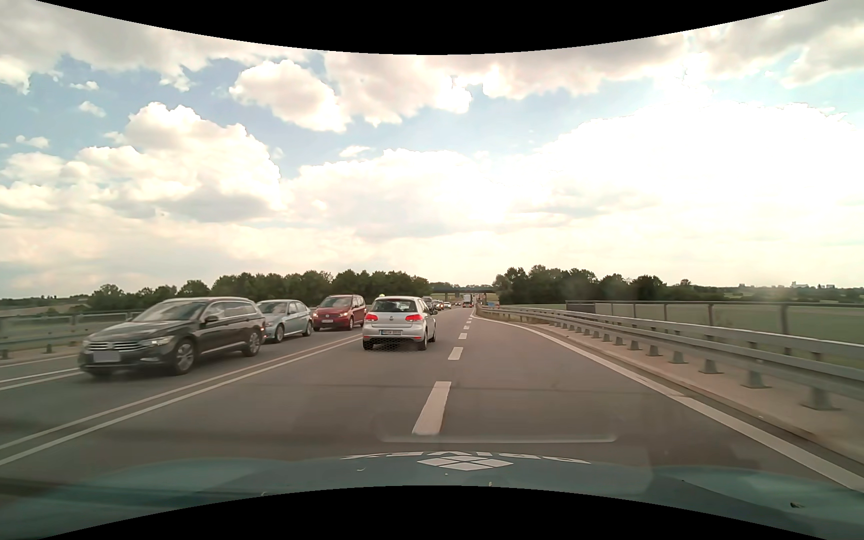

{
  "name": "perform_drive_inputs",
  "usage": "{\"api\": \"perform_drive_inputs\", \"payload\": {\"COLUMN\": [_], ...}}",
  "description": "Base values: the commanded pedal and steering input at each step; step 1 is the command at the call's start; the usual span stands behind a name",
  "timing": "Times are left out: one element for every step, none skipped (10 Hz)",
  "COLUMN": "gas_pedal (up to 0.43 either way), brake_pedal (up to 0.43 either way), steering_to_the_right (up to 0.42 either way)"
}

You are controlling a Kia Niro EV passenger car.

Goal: Follow the waypoints while adhering to traffic rules and regulations

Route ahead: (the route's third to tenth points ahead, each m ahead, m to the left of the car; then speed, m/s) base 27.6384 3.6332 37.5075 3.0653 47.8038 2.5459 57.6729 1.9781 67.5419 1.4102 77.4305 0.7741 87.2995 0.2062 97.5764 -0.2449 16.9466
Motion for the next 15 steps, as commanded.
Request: {"api": "perform_drive_inputs", "payload": {"gas_pedal": [0.220, 0.220, 0.220, 0.220, 0.220, 0.209, 0.177, 0.177, 0.177, 0.177, 0.189, 0.189, 0.189, 0.189, 0.189], "brake_pedal": [0.000, 0.000, 0.000, 0.000, 0.000, 0.000, 0.000, 0.000, 0.000, 0.000, 0.000, 0.000, 0.000, 0.000, 0.000], "steering_to_the_right": [-0.002, -0.002, -0.001, -0.001, -0.001, 0.000, 0.001, 0.002, 0.004, 0.005, 0.005, 0.007, 0.009, 0.009, 0.009]}}
